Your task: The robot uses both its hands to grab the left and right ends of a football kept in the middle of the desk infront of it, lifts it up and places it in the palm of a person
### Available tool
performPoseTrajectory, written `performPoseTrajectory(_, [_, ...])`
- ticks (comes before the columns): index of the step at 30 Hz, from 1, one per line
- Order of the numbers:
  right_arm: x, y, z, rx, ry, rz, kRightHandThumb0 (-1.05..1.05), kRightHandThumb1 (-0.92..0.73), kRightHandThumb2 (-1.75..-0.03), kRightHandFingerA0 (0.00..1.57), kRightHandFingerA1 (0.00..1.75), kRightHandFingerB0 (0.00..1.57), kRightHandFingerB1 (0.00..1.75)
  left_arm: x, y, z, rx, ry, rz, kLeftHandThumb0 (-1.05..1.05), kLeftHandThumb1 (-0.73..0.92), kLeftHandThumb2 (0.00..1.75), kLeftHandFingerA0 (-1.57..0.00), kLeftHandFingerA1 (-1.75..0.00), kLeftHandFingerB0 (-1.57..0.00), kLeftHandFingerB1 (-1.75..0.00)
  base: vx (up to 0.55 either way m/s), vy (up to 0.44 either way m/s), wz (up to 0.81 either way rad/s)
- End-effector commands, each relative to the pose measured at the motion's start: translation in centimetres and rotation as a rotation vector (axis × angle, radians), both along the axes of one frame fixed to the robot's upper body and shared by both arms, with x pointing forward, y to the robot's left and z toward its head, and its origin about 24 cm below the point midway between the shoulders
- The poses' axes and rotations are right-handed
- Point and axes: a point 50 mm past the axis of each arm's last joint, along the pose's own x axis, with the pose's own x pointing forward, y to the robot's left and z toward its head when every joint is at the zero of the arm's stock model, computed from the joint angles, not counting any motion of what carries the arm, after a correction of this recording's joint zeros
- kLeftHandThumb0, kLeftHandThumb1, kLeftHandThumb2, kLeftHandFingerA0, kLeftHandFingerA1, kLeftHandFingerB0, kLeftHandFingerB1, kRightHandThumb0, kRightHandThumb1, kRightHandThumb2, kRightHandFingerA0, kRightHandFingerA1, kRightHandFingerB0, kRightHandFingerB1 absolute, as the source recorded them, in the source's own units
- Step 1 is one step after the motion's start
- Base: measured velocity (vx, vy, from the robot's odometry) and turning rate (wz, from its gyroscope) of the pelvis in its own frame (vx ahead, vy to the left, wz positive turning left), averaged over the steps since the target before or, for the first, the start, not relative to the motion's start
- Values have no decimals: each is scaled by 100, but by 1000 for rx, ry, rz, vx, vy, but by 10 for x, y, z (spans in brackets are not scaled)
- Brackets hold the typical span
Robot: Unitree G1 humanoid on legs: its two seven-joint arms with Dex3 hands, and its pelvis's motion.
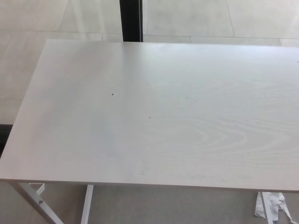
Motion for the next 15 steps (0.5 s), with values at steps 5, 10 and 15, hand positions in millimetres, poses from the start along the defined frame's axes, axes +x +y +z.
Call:
performPoseTrajectory(5, [7, -5, 10, -33, -31, 14, -62, -63, -60, 74, 62, 33, 31, 9, 9, 7, 54, -9, -12, -72, 53, 91, -44, -76, -27, -56, 0, 0, 0])
performPoseTrajectory(10, [8, -6, 10, -27, -32, 15, -65, -63, -59, 63, 56, 32, 31, 12, 9, 9, 36, -50, 19, -62, 64, 59, -32, -80, -39, -48, 0, 0, 0])
performPoseTrajectory(15, [9, -5, 10, -25, -29, 19, -64, -63, -60, 78, 70, 31, 31, 15, 10, 10, 41, -56, 12, -65, 62, 58, -34, -81, -36, -48, 0, 0, 0])
